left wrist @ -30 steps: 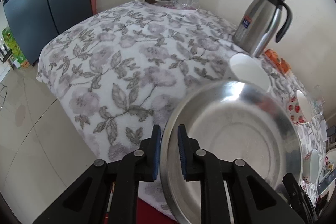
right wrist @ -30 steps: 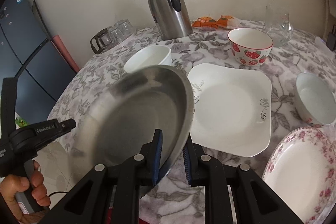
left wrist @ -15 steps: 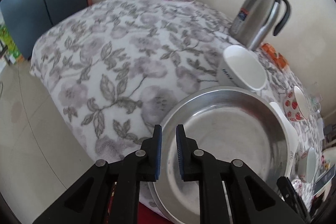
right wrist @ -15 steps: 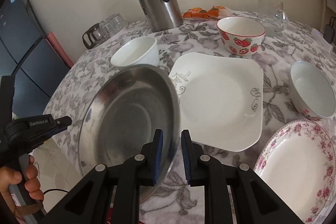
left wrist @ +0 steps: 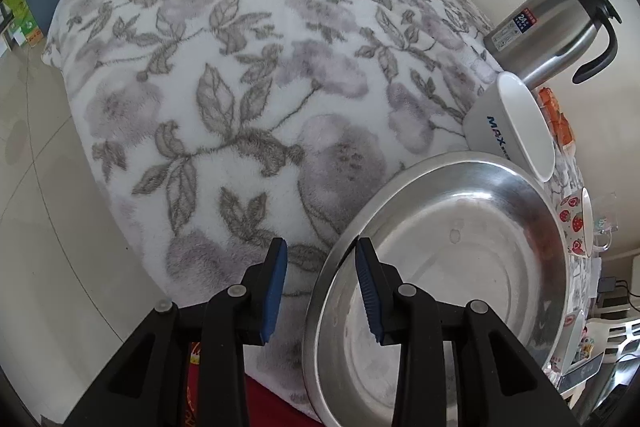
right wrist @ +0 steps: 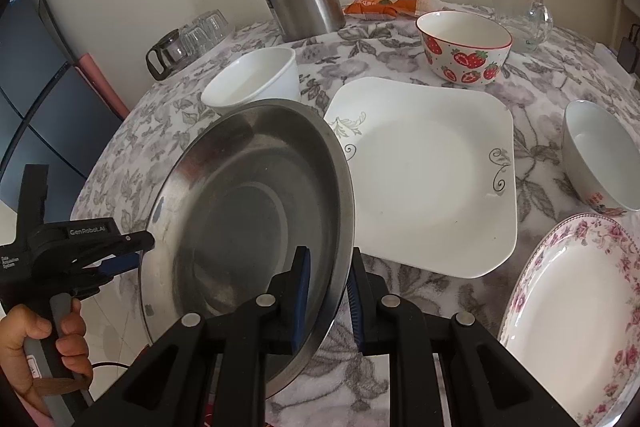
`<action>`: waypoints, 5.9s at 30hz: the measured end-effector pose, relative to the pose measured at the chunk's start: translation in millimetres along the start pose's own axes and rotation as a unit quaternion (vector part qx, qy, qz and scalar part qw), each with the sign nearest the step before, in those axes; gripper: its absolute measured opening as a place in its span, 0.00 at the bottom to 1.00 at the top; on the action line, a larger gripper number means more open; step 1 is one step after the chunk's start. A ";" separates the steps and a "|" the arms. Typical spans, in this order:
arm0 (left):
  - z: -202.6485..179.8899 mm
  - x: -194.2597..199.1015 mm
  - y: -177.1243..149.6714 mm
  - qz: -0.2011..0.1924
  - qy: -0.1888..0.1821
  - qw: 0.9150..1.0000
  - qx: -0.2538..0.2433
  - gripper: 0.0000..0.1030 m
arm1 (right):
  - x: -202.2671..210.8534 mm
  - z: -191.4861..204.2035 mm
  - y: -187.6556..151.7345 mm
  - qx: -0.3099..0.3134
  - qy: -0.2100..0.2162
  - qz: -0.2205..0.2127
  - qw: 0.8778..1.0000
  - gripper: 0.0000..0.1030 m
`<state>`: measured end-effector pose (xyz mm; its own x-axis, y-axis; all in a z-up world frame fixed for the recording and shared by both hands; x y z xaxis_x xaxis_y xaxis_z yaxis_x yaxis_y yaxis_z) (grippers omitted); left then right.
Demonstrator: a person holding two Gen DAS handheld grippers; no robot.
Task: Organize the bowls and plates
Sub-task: 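Lift the steel tray off the table with both tools, then carry the steel tray beside the white square bowl and lower it, then open both tools to release the steel tray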
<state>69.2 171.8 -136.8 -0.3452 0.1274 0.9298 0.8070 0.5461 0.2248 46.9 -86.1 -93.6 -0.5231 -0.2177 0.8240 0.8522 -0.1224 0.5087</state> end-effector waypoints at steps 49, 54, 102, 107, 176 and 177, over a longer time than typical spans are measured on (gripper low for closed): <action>-27.9 17.5 7.3 -0.043 -0.037 0.997 -0.060 0.20 | 20.0 -0.8 11.5 -0.004 0.000 -0.036 0.999 0.19; -31.0 24.7 6.4 -0.054 -0.041 0.995 -0.067 0.20 | 23.0 -2.4 11.9 -0.005 0.000 -0.040 0.999 0.19; -195.7 15.4 -40.2 -0.071 -0.071 0.969 -0.225 0.21 | 47.1 -144.7 24.8 -0.155 -0.065 -0.092 0.981 0.19; -202.2 4.4 -32.9 -0.069 -0.067 0.971 -0.220 0.21 | 39.2 -144.5 31.4 -0.146 -0.069 -0.096 0.982 0.19; -171.5 16.1 -45.9 -0.087 0.010 0.962 -0.259 0.87 | 46.2 -126.3 10.9 -0.117 -0.130 -0.054 0.983 0.90; -170.5 16.0 -47.2 -0.086 0.011 0.962 -0.261 0.88 | 47.3 -125.6 10.3 -0.116 -0.131 -0.055 0.983 0.92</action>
<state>107.3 6.9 -82.8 -0.4889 0.0518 0.8708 0.8717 0.0674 0.4854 32.2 -219.3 -80.8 -0.5703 0.0632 0.8190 0.7538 -0.3557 0.5524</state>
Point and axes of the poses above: each gripper's, at about its wrist camera, not at the fingertips, and x roughly against the way its jaws point, z to its left, y to its top, the point moved 7 cm from there along -x, roughly the way its jaws point, and after that the axes turned 2 degrees about x, right-handed, at the moved point
